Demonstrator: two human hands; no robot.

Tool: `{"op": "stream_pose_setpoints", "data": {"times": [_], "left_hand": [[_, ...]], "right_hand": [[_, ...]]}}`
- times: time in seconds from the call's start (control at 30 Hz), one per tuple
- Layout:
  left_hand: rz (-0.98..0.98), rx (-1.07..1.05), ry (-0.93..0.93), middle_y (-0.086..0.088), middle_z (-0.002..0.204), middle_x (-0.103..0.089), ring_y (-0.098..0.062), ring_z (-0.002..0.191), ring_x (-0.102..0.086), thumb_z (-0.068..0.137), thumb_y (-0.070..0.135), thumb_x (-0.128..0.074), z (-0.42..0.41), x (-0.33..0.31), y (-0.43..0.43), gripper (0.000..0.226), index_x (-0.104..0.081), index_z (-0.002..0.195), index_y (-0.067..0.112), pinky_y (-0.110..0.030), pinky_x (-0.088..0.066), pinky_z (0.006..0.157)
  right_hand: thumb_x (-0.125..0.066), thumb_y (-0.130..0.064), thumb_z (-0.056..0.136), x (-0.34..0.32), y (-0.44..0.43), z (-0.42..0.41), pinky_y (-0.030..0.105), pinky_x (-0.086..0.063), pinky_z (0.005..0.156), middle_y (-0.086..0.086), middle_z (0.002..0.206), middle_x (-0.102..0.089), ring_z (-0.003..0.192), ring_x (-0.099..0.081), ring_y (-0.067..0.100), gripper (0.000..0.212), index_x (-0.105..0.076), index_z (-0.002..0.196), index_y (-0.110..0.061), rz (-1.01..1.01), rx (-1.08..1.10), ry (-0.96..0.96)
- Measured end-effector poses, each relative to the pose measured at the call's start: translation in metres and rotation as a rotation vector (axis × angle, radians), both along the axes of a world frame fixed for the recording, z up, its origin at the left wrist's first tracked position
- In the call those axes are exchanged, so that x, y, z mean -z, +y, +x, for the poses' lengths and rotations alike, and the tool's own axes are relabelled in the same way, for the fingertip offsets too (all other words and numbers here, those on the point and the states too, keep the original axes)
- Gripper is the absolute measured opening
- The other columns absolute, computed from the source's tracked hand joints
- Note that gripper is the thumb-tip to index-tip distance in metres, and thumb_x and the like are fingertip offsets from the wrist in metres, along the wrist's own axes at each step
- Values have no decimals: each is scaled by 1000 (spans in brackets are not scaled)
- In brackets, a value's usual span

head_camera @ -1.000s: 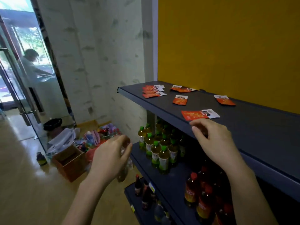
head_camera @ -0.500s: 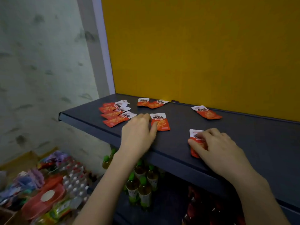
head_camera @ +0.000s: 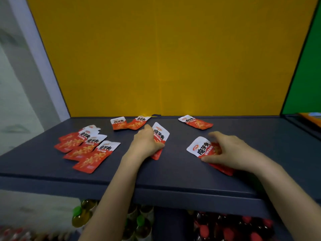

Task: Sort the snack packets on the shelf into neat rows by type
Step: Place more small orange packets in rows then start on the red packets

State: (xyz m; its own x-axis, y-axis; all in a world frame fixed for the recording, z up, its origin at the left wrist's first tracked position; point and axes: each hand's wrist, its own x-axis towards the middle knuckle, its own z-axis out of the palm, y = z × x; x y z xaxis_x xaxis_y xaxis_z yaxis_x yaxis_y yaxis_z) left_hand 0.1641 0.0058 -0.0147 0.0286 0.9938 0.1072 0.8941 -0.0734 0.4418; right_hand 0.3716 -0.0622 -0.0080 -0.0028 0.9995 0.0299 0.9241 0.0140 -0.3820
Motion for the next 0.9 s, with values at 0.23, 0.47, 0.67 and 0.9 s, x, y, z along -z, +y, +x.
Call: {"op": "stream_pose_setpoints", "data": {"times": [0.23,0.47,0.67,0.9], "left_hand": [[190,-41,-127,-17,124,-55,-34,114,-50,83,29,-66,-65,-19,-26,50,-41,120,5,-36,-40,85],[-12,-128,-69,-14,119,-56,-29,104,-53,81,40,-65,-143,-12,-34,47,-48,111,7,-35,-42,79],[-12,-120,146,-12,122,-46,-27,115,-39,81,54,-57,-149,4,-25,49,-47,100,11,-36,-34,94],[-47,-130,162,-8,119,-52,-26,113,-45,75,56,-63,-149,-3,-16,58,-49,111,12,-40,-41,96]], "right_hand": [[-71,-35,78,-28,60,-7,26,-42,84,3,127,-57,102,-53,16,57,-49,128,-18,65,-8,163],[-67,-36,82,-18,133,-28,29,-38,81,12,132,-53,117,-51,28,59,-47,131,-9,147,136,159],[-67,-42,80,9,154,-31,35,-38,95,15,132,-51,123,-42,31,53,-58,124,-13,92,169,50],[-62,-52,79,7,155,-26,37,-36,97,12,132,-53,123,-46,32,61,-51,126,-14,66,223,-34]]}}
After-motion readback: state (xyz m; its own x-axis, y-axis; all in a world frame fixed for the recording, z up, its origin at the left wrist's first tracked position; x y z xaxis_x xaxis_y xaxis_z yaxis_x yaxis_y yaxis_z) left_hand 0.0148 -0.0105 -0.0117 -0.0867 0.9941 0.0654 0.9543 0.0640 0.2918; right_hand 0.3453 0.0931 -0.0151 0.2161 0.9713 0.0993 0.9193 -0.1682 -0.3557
